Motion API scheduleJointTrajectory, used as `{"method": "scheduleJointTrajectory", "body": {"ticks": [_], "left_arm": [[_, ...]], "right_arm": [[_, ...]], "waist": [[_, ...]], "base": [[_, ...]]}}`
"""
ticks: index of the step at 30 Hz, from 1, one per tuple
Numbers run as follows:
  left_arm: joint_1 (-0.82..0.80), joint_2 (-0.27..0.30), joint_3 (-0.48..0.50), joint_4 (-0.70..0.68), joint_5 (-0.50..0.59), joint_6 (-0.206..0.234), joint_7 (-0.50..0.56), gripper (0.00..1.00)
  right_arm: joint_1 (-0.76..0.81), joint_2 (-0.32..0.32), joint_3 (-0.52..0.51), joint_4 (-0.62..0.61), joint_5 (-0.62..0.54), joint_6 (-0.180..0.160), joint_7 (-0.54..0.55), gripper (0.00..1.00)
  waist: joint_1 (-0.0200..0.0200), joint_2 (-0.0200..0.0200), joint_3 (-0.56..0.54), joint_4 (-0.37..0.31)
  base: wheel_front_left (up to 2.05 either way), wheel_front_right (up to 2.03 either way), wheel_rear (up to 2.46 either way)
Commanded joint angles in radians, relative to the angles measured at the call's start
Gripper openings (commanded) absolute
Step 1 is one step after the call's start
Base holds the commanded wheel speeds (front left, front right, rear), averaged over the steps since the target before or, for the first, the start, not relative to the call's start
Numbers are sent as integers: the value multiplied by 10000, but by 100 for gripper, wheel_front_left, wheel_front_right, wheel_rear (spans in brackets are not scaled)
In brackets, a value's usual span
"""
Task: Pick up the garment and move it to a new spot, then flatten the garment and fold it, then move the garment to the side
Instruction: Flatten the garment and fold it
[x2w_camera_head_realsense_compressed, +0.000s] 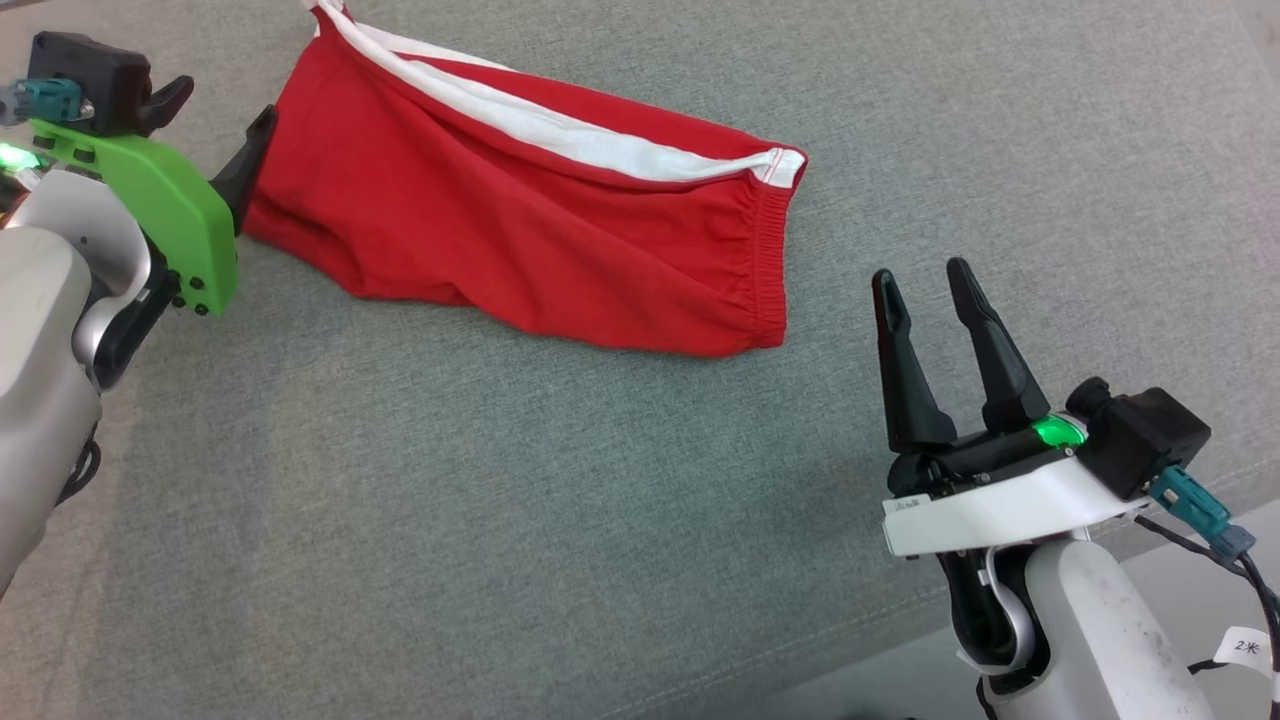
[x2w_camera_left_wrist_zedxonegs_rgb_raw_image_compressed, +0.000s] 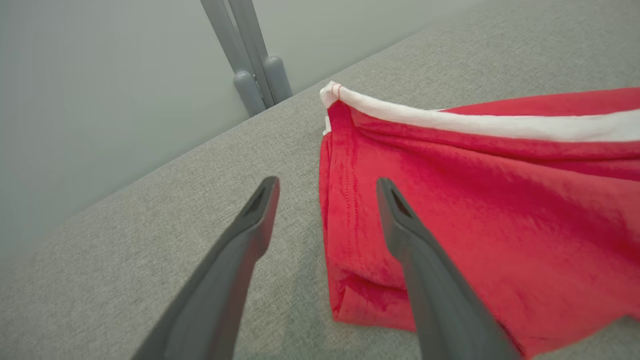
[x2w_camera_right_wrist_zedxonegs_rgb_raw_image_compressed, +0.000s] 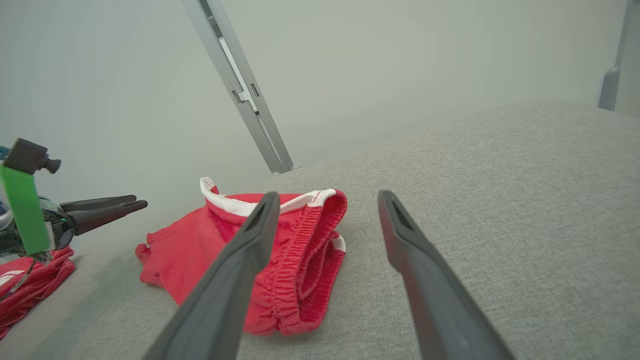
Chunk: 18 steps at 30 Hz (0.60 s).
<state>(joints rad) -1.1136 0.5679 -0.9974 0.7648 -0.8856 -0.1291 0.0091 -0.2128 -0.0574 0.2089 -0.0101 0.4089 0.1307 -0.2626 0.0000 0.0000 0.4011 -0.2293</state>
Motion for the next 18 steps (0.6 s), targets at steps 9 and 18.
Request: {"method": "scheduleJointTrajectory", "body": {"ticks": [9,18], "left_arm": [[468,20,-356,721,-1044,-26,924,100],[716,6,-734,741,-1573,-26,1333,100]], "right_arm": [[-284,65,380,11,-166,1,-30,100],[-328,67,298,99,3,1,-31,100]], "waist": [[0,0,228,-433],[0,0,213,-424]], "base": [[0,0,0],[0,0,0]]}}
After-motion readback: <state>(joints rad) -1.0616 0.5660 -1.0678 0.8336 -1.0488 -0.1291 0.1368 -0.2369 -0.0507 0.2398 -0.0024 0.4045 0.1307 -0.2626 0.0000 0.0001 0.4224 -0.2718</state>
